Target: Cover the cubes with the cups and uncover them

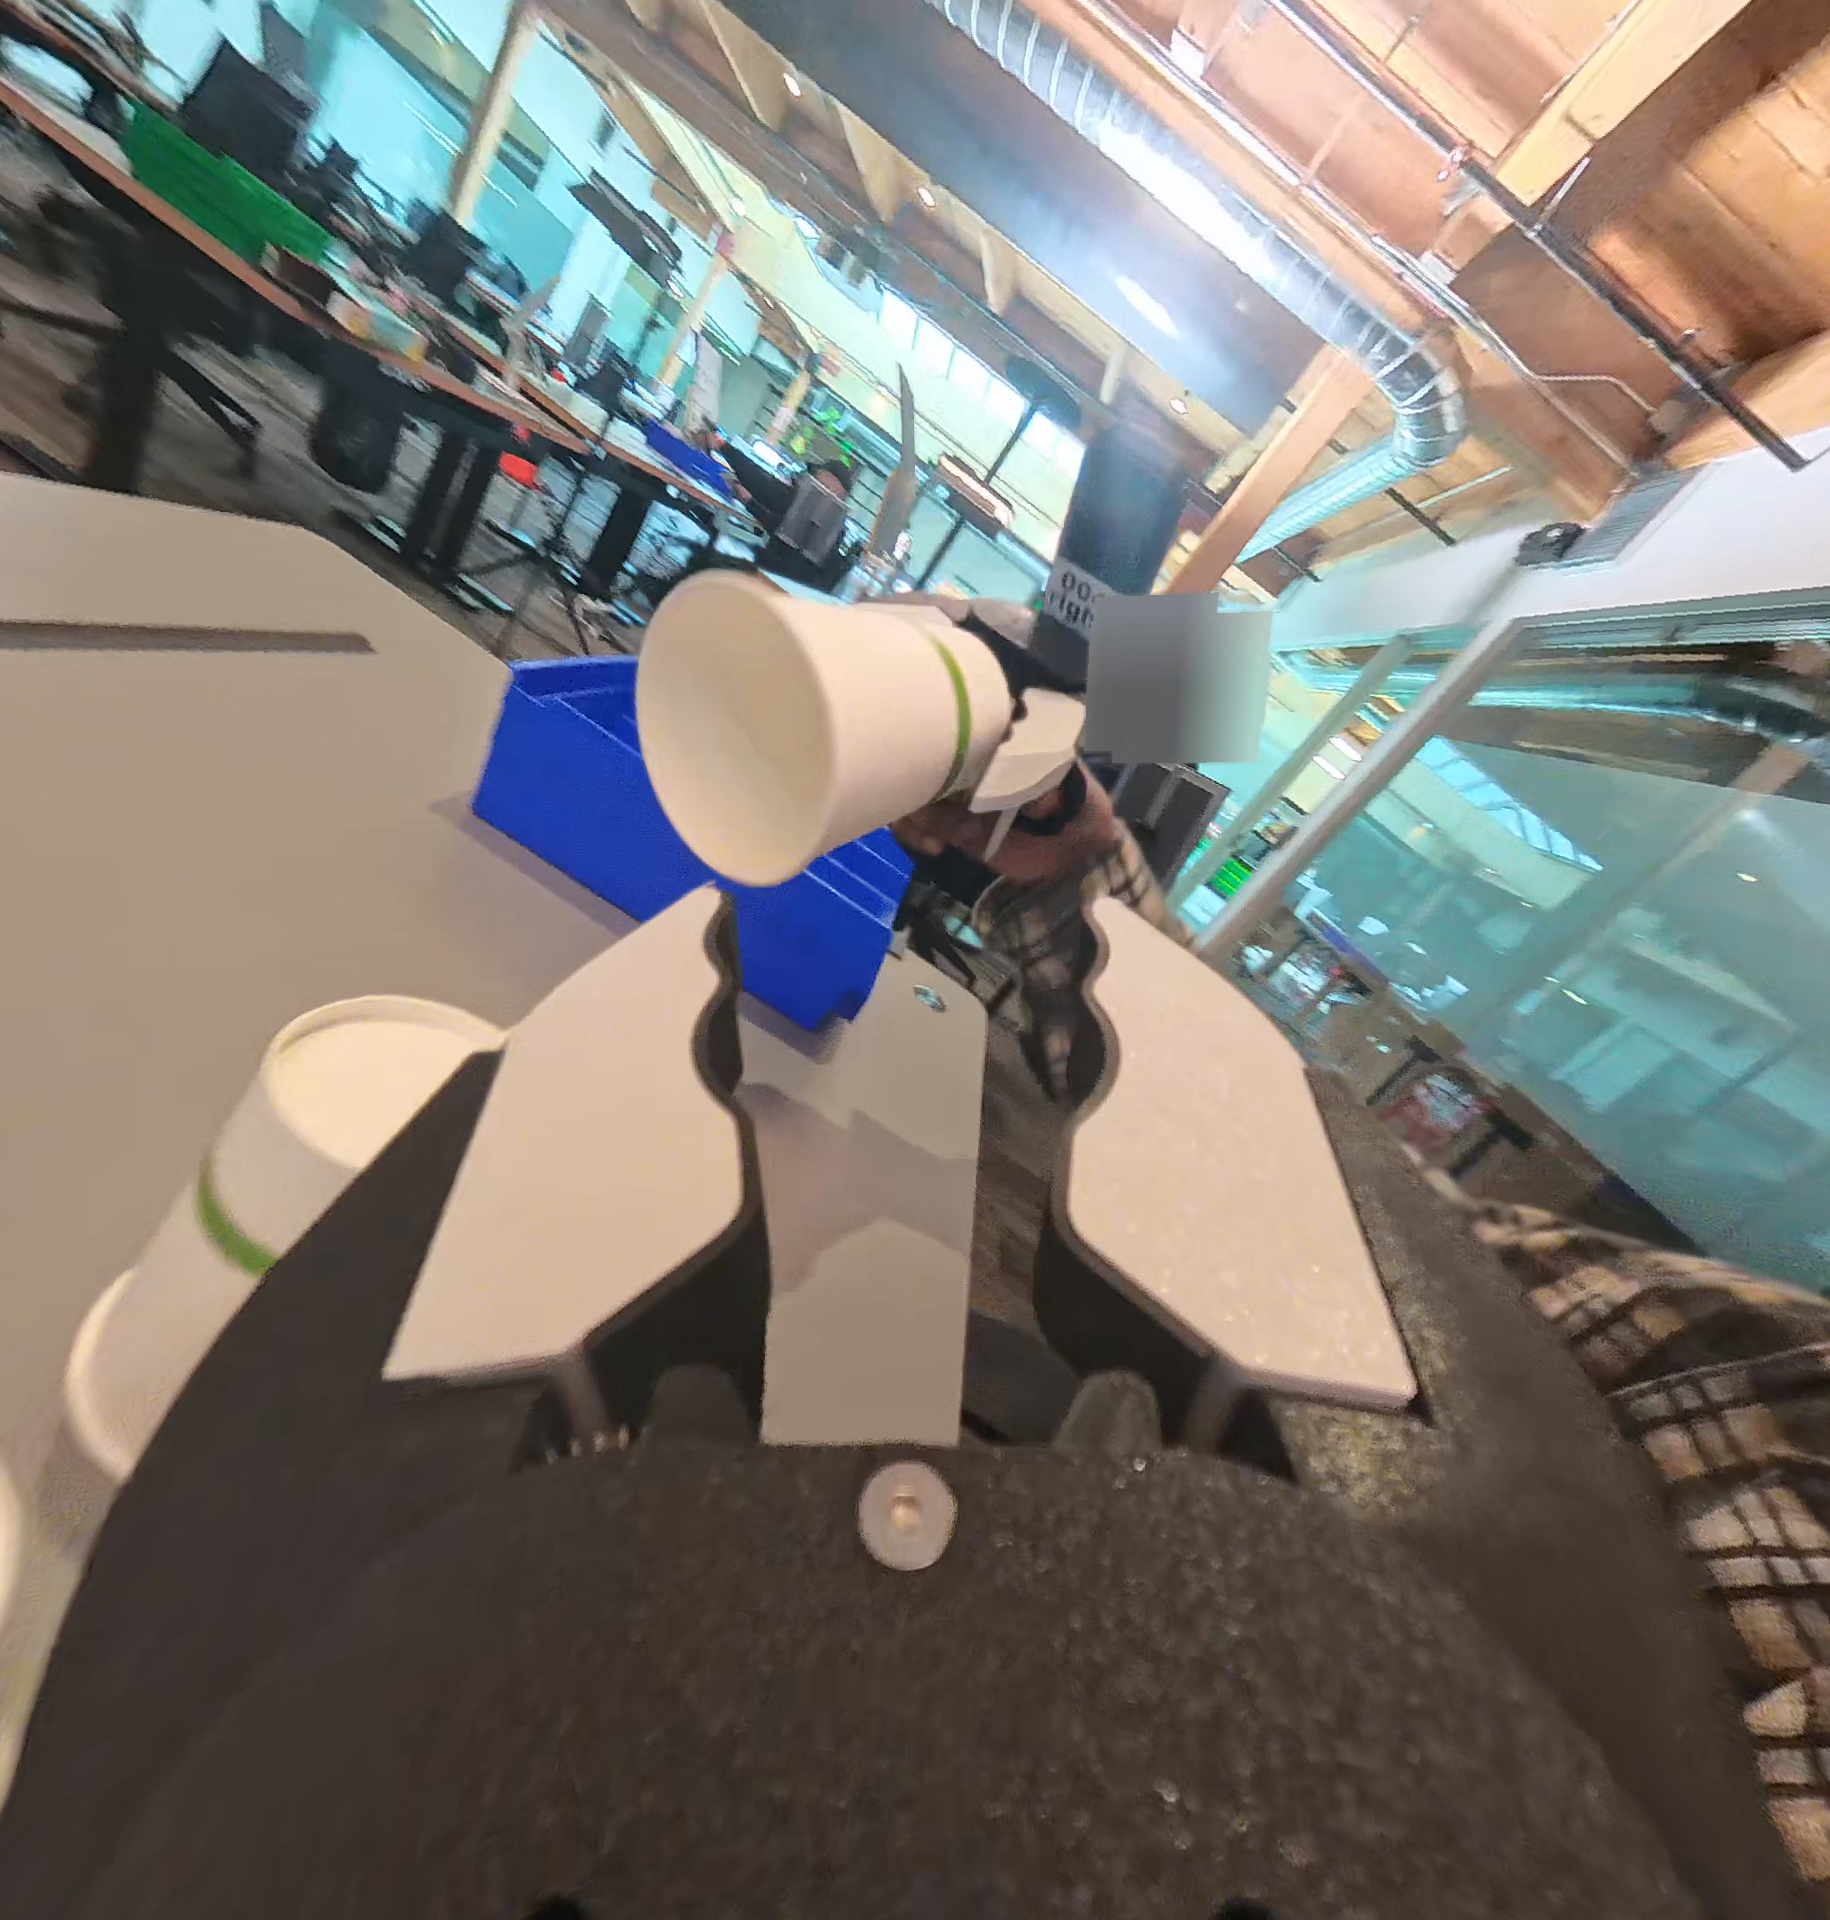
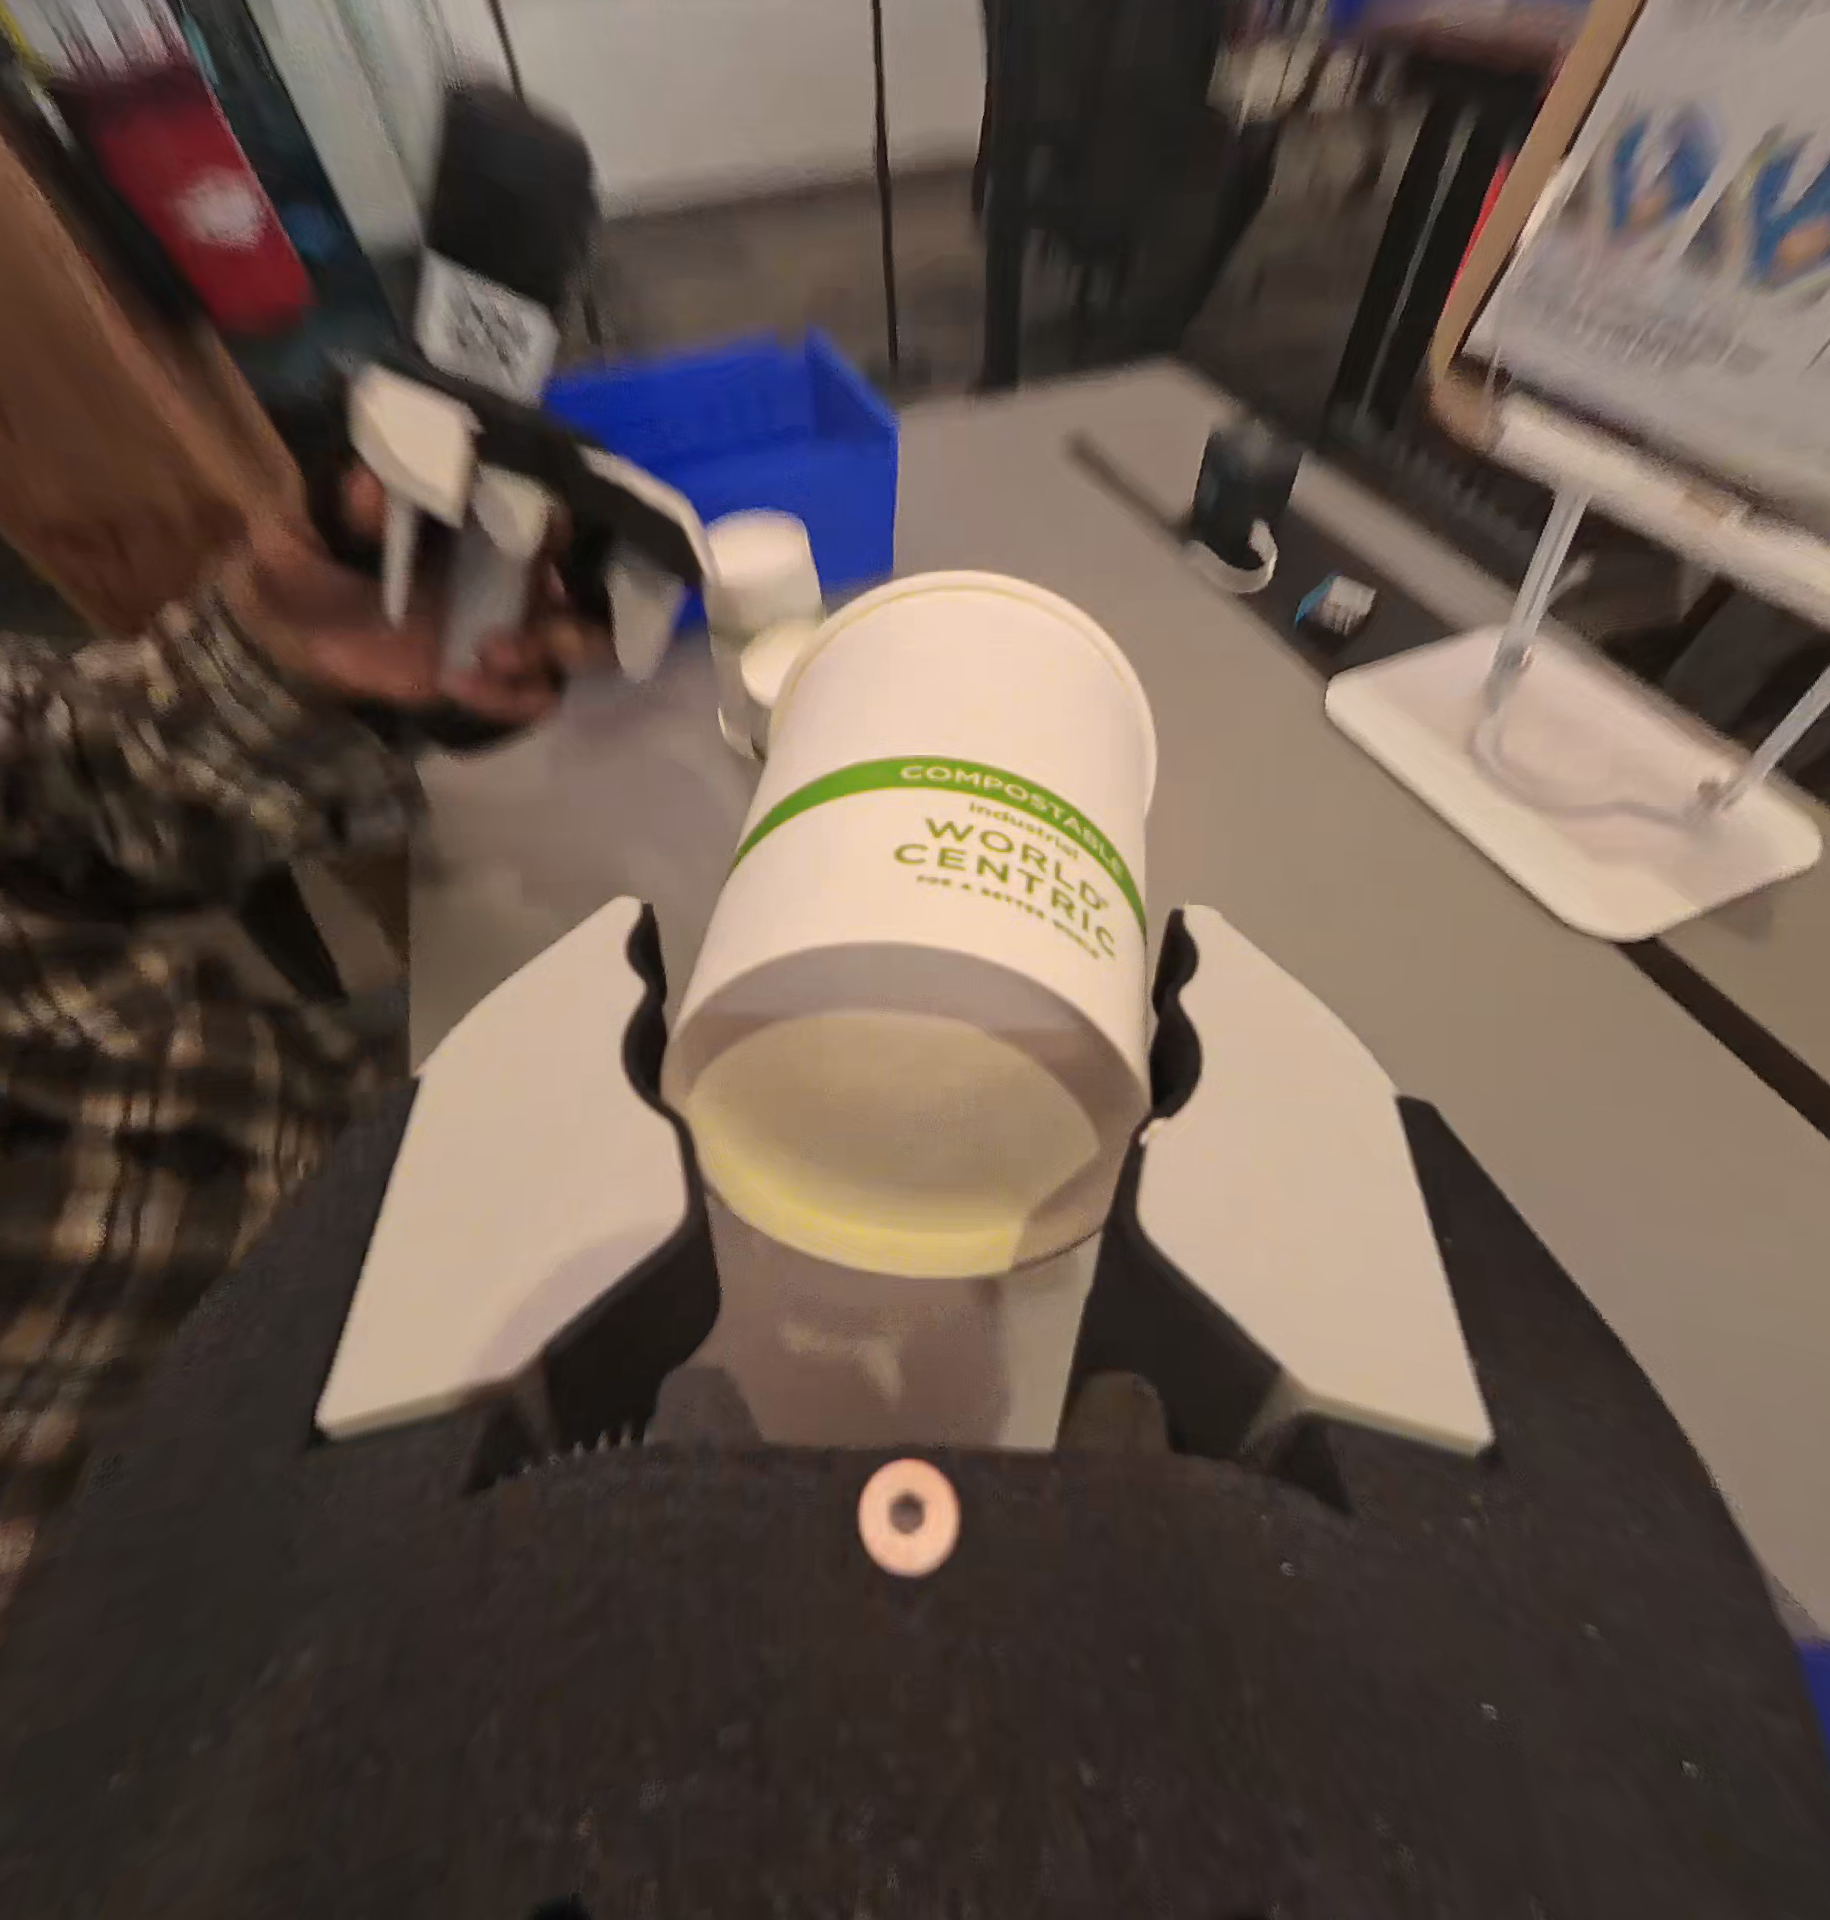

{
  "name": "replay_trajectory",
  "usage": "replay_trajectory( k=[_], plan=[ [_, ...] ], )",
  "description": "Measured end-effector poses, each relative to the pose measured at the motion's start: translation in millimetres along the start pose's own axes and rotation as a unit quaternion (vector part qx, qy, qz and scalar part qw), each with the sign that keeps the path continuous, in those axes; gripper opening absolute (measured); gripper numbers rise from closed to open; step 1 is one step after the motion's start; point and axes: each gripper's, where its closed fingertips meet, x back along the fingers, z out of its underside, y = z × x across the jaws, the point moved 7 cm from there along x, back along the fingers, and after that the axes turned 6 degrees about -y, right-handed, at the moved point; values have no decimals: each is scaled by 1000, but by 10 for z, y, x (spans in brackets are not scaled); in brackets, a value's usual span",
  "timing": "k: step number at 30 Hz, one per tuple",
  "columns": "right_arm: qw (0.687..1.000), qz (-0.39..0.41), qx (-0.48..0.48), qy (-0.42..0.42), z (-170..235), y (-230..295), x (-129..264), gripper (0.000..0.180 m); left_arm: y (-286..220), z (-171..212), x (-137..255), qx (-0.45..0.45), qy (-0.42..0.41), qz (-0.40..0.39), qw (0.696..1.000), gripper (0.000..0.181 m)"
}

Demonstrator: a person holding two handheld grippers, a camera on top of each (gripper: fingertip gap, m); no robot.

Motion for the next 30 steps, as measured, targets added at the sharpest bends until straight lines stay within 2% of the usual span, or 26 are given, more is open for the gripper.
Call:
replay_trajectory(
  k=[1,4,12,16,19,22,27,30],
  plan=[
    [999,3,-6,-42,21,57,27,90,9,14,-87,10,9,9,1000,60],
    [993,-9,-18,-113,94,219,39,90,-3,61,-314,24,31,35,999,60],
    [993,-51,3,-102,123,473,-143,90,-113,160,-594,-27,82,72,994,52],
    [992,-58,3,-112,123,508,-203,90,-142,210,-688,-41,107,82,990,37],
    [992,-52,4,-119,151,502,-206,90,-195,237,-732,-46,132,114,984,9],
    [990,-48,2,-133,202,494,-145,90,-260,221,-784,-65,163,122,977,2],
    [995,31,19,-97,329,538,300,111,-349,146,-955,-156,283,73,944,0],
    [994,102,30,-37,490,660,743,114,-406,176,-1136,-228,390,32,891,0]
  ],
)
